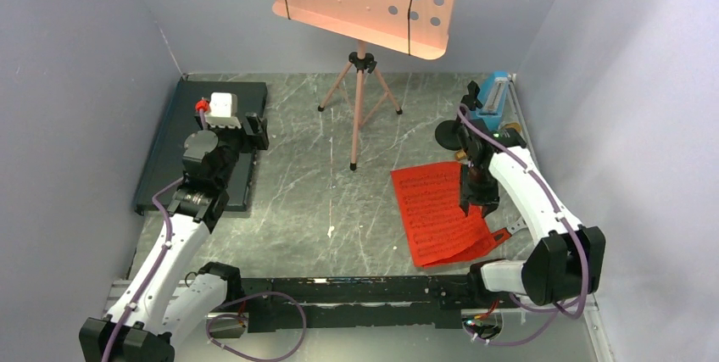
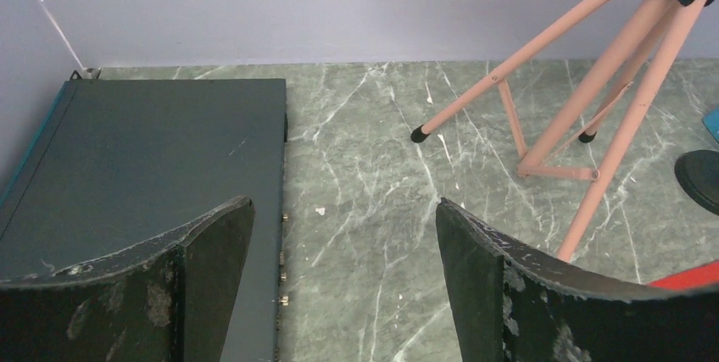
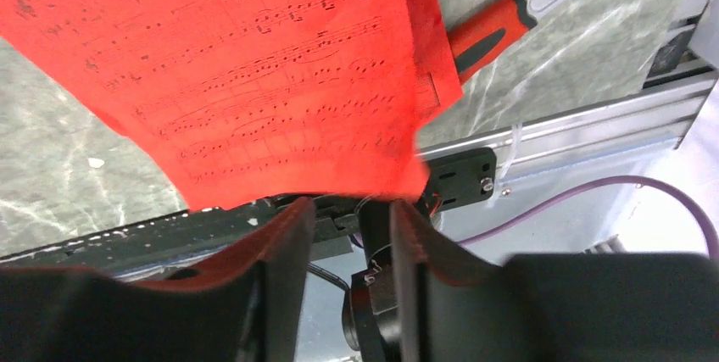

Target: Pack up the instrument practice props

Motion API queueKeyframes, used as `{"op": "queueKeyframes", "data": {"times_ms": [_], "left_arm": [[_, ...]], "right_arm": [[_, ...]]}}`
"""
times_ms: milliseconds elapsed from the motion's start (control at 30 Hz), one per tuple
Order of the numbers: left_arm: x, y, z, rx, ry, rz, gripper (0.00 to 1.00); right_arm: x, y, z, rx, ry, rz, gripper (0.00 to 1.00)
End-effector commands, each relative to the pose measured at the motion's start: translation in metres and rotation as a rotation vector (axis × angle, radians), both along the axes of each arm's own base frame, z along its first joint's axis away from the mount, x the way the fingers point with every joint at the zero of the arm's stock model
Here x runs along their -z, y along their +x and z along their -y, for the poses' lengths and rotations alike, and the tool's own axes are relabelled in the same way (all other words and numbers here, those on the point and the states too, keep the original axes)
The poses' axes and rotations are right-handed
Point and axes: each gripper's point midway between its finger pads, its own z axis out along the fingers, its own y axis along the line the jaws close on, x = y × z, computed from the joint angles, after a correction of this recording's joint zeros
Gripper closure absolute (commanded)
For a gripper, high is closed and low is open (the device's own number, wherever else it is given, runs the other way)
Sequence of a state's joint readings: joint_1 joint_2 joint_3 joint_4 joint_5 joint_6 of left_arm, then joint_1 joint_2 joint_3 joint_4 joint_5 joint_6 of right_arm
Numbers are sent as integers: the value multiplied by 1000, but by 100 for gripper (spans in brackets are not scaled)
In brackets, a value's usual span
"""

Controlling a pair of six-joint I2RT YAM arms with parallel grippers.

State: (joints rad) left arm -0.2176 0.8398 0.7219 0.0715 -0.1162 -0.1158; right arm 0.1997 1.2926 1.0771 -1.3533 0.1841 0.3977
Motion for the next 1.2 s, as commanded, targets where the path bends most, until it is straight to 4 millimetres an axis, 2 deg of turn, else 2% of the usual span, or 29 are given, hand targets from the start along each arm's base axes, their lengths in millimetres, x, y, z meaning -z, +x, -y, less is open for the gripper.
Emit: {"op": "queueKeyframes", "data": {"times_ms": [0,133,300,433,467,500,533,567,633,733,867,1000,1167], "left_arm": [[-17,0,11,60,0,70,16],[-15,3,20,104,-12,64,16],[-11,9,34,173,-33,47,16],[-8,14,48,236,-62,23,16],[-8,14,53,259,-68,20,16],[-7,16,56,273,-74,15,16],[-6,17,60,291,-77,8,16],[-5,18,63,306,-81,1,16],[-4,21,68,330,-86,-9,16],[1,28,77,362,-89,-28,16],[-1,41,95,422,-106,-23,16],[-11,62,118,487,-134,36,16],[-26,90,150,566,-166,88,19]], "right_arm": [[-39,27,3,0,-15,146,50],[-78,72,-16,-15,96,419,35],[-111,114,-48,-134,273,724,29],[-139,142,-75,-262,409,1026,22],[-138,147,-82,-310,431,1089,18],[-149,154,-89,-367,458,1189,17],[-148,155,-94,-397,482,1231,17],[-161,163,-99,-415,504,1337,15],[-171,172,-108,-431,562,1459,16],[-175,195,-124,-425,670,1514,18],[-182,238,-153,-365,861,1444,20],[-201,272,-176,-321,1049,1454,24],[-214,303,-195,-304,1167,1476,34]]}}
